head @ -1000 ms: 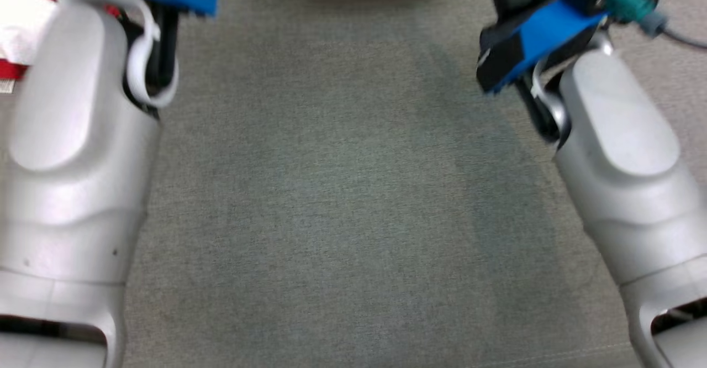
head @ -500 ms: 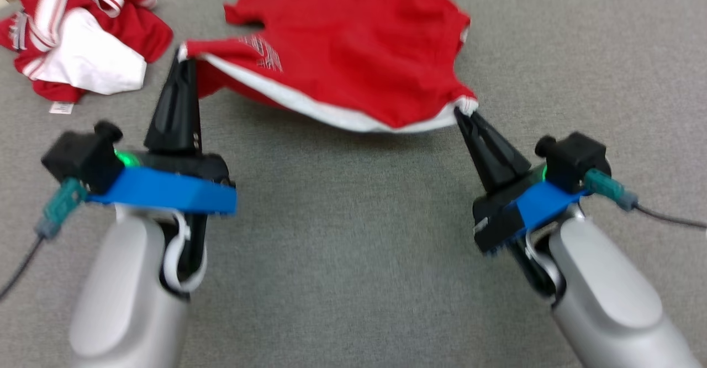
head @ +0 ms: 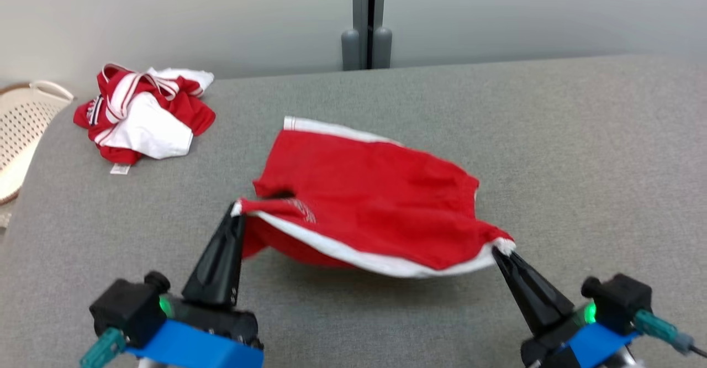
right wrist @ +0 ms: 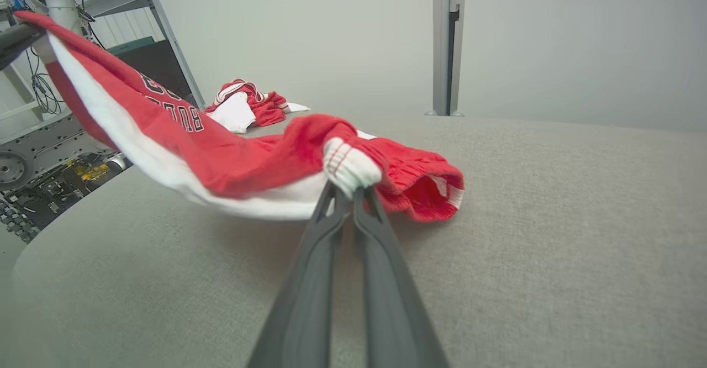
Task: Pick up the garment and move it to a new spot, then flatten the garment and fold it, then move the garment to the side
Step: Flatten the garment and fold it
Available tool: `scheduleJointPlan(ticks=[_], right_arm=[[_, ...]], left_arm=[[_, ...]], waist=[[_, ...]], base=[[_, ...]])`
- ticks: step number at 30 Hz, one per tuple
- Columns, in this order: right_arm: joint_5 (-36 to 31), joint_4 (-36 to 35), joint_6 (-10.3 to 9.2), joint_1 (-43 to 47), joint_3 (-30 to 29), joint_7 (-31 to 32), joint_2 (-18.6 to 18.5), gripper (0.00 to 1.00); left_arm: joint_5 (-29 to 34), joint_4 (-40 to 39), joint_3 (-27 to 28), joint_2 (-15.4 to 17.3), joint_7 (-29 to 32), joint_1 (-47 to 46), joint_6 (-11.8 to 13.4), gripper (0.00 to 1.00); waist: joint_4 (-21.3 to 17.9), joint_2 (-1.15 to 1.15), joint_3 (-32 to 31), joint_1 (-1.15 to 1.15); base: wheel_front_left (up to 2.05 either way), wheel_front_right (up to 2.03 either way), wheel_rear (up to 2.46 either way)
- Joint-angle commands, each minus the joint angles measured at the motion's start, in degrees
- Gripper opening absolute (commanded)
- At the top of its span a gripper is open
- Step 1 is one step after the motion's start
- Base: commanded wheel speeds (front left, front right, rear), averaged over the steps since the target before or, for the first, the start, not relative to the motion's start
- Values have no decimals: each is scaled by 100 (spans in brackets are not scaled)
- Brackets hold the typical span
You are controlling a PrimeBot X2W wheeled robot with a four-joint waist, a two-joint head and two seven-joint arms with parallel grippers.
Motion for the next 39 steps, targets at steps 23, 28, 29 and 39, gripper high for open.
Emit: scheduleJointPlan(ticks=[23,28,29,39], right_arm=[[45,21,3,207,-593,650,760,0],[-9,678,3,-533,-576,484,1006,0],[-20,789,3,-674,-558,453,1045,0],[-185,1887,3,-1898,-616,124,1434,0]], left_arm=[[-235,913,100,105,723,-630,196,0],[-151,1889,0,70,860,-1741,22,0],[-125,2072,-25,68,884,-1945,0,0],[8,3681,-72,-45,839,-3513,-64,0]], waist=[[-204,2,615,2],[-303,2,932,2],[-331,2,999,2],[-660,2,1544,2]], base=[[0,0,0],[0,0,0],[0,0,0],[0,0,0]])
